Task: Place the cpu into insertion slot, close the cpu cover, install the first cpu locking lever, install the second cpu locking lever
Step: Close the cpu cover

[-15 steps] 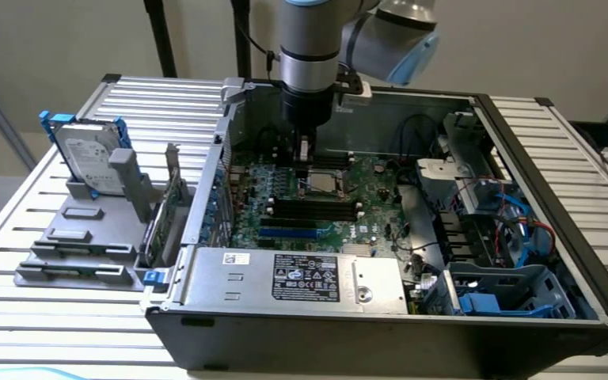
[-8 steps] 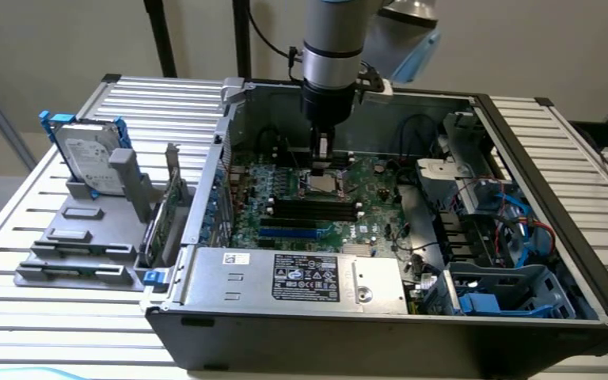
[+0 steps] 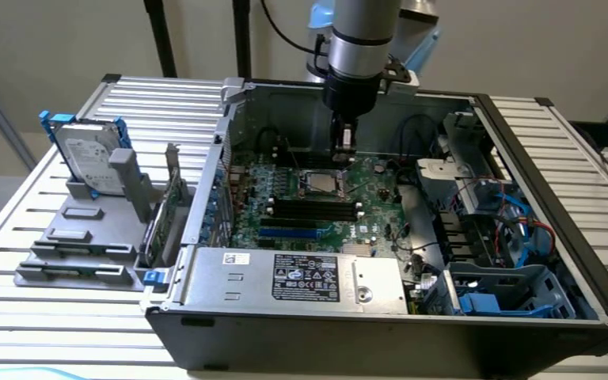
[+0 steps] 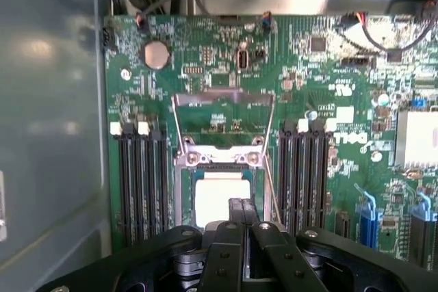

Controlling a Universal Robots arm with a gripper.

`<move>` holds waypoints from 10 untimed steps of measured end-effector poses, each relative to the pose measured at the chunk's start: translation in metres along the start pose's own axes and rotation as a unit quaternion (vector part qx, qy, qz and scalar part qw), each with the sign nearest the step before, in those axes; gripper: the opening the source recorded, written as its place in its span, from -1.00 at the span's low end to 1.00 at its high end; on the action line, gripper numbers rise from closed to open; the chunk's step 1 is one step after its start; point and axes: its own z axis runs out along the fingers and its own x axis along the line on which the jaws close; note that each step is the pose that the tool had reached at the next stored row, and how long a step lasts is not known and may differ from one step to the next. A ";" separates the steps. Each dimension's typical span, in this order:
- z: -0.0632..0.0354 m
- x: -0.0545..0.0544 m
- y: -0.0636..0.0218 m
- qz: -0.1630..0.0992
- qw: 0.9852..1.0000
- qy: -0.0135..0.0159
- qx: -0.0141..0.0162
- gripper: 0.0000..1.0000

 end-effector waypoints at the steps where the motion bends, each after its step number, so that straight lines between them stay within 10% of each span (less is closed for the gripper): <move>1: -0.0024 0.000 0.0040 0.000 1.000 0.000 0.001 -0.79; 10: -0.0212 0.002 0.0417 0.000 1.000 0.000 0.007 -0.79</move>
